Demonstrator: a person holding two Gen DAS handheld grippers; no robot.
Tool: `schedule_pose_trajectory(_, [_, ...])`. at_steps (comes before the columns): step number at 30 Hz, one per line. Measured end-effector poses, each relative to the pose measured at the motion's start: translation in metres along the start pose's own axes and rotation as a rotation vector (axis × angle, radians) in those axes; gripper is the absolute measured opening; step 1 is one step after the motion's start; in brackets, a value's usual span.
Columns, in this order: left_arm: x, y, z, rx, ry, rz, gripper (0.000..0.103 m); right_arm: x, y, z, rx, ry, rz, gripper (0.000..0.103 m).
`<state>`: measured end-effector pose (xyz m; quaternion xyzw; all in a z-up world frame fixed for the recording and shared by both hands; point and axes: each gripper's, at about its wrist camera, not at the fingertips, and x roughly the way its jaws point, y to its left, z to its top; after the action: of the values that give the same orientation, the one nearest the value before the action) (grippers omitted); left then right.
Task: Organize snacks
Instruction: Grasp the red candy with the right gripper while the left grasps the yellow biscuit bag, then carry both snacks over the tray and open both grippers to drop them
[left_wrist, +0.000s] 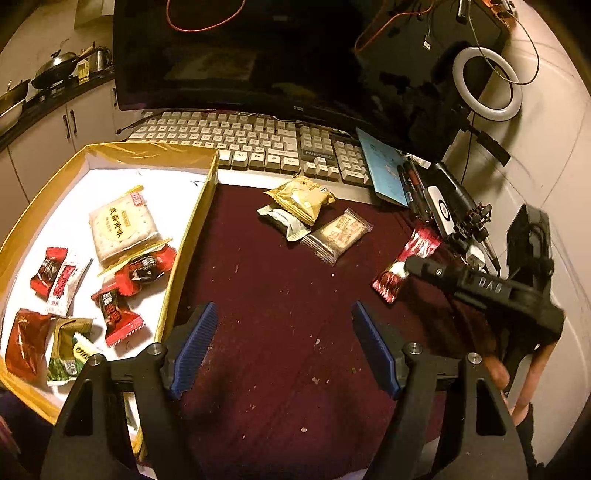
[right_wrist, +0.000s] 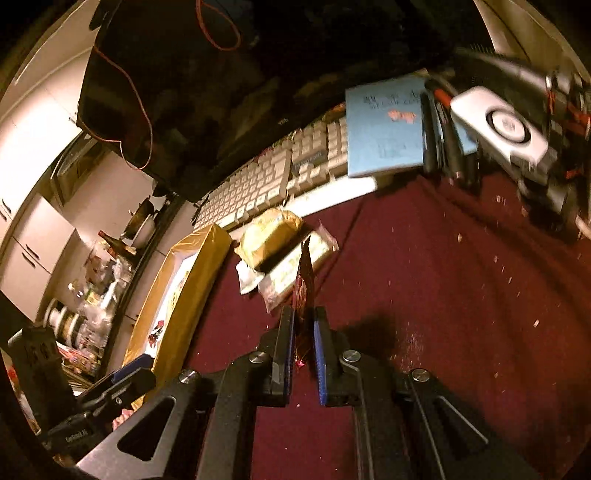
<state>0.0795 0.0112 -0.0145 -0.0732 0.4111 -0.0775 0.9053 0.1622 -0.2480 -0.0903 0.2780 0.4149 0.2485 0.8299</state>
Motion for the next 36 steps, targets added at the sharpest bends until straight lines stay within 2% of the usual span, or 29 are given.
schedule_pose_trajectory(6, [0.019, -0.005, 0.018, 0.025, 0.031, 0.009, 0.075, 0.002, -0.007, -0.001, 0.025, -0.029, 0.041, 0.009])
schedule_pose_trajectory(11, [0.043, -0.019, 0.050, 0.101, 0.048, 0.030, 0.075, 0.003, -0.006, -0.001, 0.015, -0.023, 0.051, 0.009])
schedule_pose_trajectory(18, [0.115, -0.049, 0.092, 0.327, 0.160, 0.133, 0.075, 0.004, -0.008, 0.000, 0.024, -0.019, 0.065, 0.010])
schedule_pose_trajectory(20, [0.133, -0.053, 0.101, 0.340, 0.195, 0.156, 0.075, 0.005, -0.008, 0.000, 0.026, -0.015, 0.072, 0.010])
schedule_pose_trajectory(25, [0.164, -0.061, 0.112, 0.389, 0.186, 0.218, 0.075, 0.006, -0.006, 0.000, 0.018, -0.017, 0.057, 0.010])
schedule_pose_trajectory(27, [0.176, -0.062, 0.110, 0.410, 0.211, 0.239, 0.068, 0.006, -0.006, 0.000, 0.019, -0.016, 0.062, 0.010])
schedule_pose_trajectory(28, [0.177, -0.062, 0.110, 0.408, 0.211, 0.234, 0.049, 0.006, -0.006, 0.000, 0.022, -0.015, 0.064, 0.010])
schedule_pose_trajectory(29, [0.176, -0.062, 0.109, 0.401, 0.208, 0.235, 0.044, 0.006, -0.007, 0.000, 0.024, -0.014, 0.065, 0.010])
schedule_pose_trajectory(32, [0.162, -0.060, 0.105, 0.365, 0.162, 0.208, 0.043, 0.006, -0.007, 0.001, 0.025, -0.011, 0.061, 0.010])
schedule_pose_trajectory(36, [0.108, -0.059, 0.095, 0.262, 0.055, 0.136, 0.043, 0.007, -0.004, 0.000, 0.008, -0.015, 0.039, 0.010])
